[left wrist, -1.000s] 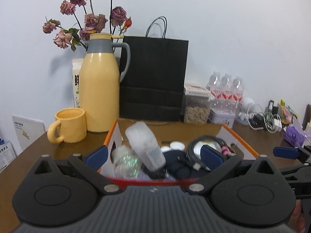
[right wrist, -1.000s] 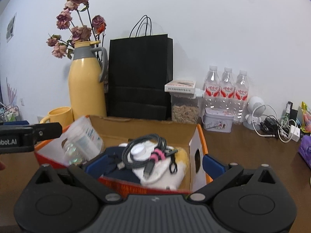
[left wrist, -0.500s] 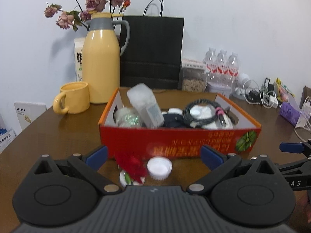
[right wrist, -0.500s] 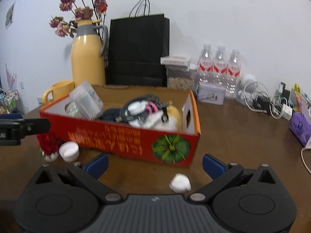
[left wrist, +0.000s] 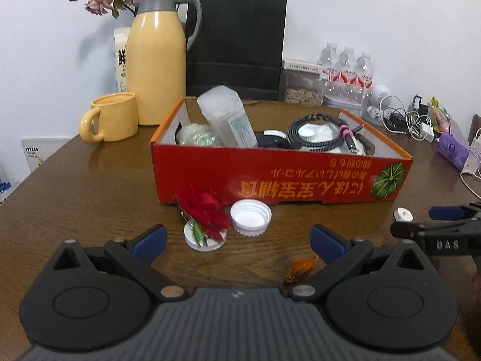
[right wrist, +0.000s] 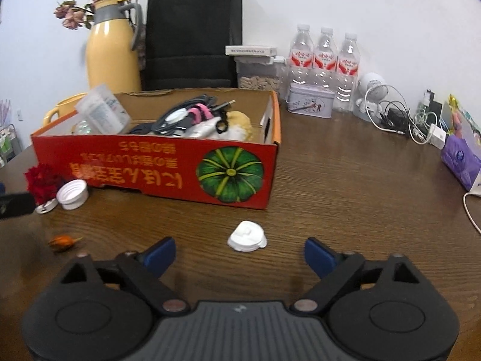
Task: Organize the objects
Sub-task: 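Grasp the white cap lying on the table with the right tool, then lift the white cap with the right tool while moving the left tool toward the orange piece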
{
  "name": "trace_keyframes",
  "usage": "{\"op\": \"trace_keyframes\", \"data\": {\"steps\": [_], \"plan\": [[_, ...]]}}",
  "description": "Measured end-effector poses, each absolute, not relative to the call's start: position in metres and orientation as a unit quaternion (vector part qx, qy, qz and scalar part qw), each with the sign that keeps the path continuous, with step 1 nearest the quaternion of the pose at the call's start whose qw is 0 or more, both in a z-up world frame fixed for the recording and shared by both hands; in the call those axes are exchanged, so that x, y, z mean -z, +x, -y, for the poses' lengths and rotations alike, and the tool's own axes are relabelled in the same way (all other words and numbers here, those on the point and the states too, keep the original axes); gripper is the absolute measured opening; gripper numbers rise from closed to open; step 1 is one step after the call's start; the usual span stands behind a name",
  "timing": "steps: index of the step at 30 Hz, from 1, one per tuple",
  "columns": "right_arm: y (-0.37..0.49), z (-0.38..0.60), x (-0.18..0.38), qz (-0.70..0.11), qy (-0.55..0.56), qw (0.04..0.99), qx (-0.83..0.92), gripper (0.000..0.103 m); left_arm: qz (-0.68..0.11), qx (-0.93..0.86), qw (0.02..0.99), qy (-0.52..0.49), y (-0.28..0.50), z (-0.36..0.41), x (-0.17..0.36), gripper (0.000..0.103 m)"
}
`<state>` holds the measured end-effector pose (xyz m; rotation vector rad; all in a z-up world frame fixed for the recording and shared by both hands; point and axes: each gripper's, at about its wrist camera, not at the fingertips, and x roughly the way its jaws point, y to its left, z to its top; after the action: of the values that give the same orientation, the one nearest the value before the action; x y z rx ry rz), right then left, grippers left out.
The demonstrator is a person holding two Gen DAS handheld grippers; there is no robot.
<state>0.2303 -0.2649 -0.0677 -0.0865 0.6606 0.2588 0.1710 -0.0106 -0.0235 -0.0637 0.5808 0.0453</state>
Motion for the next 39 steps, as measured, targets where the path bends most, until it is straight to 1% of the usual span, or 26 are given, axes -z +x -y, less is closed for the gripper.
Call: {"op": "trace_keyframes", "data": {"steps": [2,3,5,6,7,8,9,10,17,24,32,39], "plan": [[0.237,0.264,0.070,-0.330,-0.041,0.934,-0.128,0.076,-0.290,-0.022,0.956,-0.032,0.173,0.011,0.025,0.103],[0.241,0.264,0.072,-0.334,-0.042,0.933,-0.127,0.065,-0.291,-0.022,0.956,-0.032,0.174,0.012,0.026,0.103],[0.244,0.266,0.073,-0.330,-0.031,0.934,-0.131,0.062,-0.292,-0.021,0.956,-0.032,0.175,0.013,0.026,0.103],[0.244,0.266,0.073,-0.328,-0.031,0.935,-0.131,0.054,-0.292,-0.021,0.956,-0.031,0.175,0.014,0.027,0.103],[0.244,0.266,0.073,-0.326,-0.029,0.936,-0.132,0.045,-0.291,-0.020,0.956,-0.032,0.175,0.014,0.026,0.103],[0.244,0.266,0.073,-0.323,-0.028,0.936,-0.134,0.040,-0.291,-0.019,0.956,-0.032,0.175,0.015,0.026,0.103],[0.244,0.267,0.073,-0.321,-0.029,0.937,-0.135,0.032,-0.291,-0.017,0.956,-0.032,0.175,0.015,0.026,0.103],[0.244,0.267,0.073,-0.319,-0.030,0.937,-0.136,0.027,-0.290,-0.017,0.956,-0.031,0.176,0.016,0.026,0.103],[0.241,0.266,0.072,-0.309,-0.031,0.940,-0.144,0.027,-0.293,-0.016,0.955,-0.032,0.176,0.018,0.026,0.103],[0.223,0.262,0.066,-0.275,-0.034,0.947,-0.160,0.027,-0.302,-0.008,0.953,-0.029,0.171,0.020,0.029,0.103],[0.202,0.248,0.061,-0.261,-0.046,0.945,-0.192,0.027,-0.330,0.014,0.944,-0.013,0.167,0.033,0.047,0.103],[0.189,0.238,0.061,-0.256,-0.055,0.943,-0.206,0.027,-0.319,0.015,0.948,-0.007,0.175,0.042,0.049,0.103]]}}
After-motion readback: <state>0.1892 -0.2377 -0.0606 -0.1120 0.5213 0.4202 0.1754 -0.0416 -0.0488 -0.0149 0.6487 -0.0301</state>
